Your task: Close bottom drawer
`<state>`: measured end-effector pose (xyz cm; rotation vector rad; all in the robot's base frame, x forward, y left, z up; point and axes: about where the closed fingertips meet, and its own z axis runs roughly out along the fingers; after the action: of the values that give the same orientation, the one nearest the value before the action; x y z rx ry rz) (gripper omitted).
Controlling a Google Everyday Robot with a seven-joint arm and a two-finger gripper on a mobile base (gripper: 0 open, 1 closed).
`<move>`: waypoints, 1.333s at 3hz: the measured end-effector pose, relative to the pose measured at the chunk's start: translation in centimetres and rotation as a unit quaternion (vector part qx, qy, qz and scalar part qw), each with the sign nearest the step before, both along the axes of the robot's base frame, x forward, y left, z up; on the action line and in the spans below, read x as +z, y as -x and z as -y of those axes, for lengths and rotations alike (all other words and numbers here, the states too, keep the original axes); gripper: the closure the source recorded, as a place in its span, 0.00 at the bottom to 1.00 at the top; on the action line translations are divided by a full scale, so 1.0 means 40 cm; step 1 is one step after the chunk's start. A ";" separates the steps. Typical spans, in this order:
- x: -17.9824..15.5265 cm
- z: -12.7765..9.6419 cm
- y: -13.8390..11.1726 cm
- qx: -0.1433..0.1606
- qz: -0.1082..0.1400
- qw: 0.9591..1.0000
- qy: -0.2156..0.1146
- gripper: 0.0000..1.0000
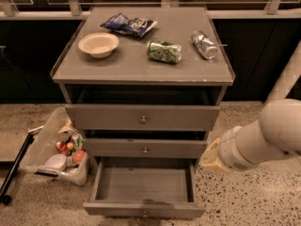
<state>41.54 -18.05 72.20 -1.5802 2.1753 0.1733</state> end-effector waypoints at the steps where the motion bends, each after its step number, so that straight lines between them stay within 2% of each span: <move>1: -0.118 -0.003 -0.054 -0.012 0.017 1.000 -0.018 1.00; 2: -0.228 0.006 -0.102 -0.025 0.046 0.998 -0.046 1.00; 3: -0.366 0.033 -0.135 -0.046 0.042 0.996 -0.067 1.00; 4: -0.366 0.033 -0.134 -0.046 0.042 0.996 -0.067 1.00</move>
Offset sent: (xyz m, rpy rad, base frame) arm 0.0669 -0.0128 -0.1452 0.1621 -0.1803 -0.0837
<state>46.92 -19.36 57.56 -1.3876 2.1206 0.2158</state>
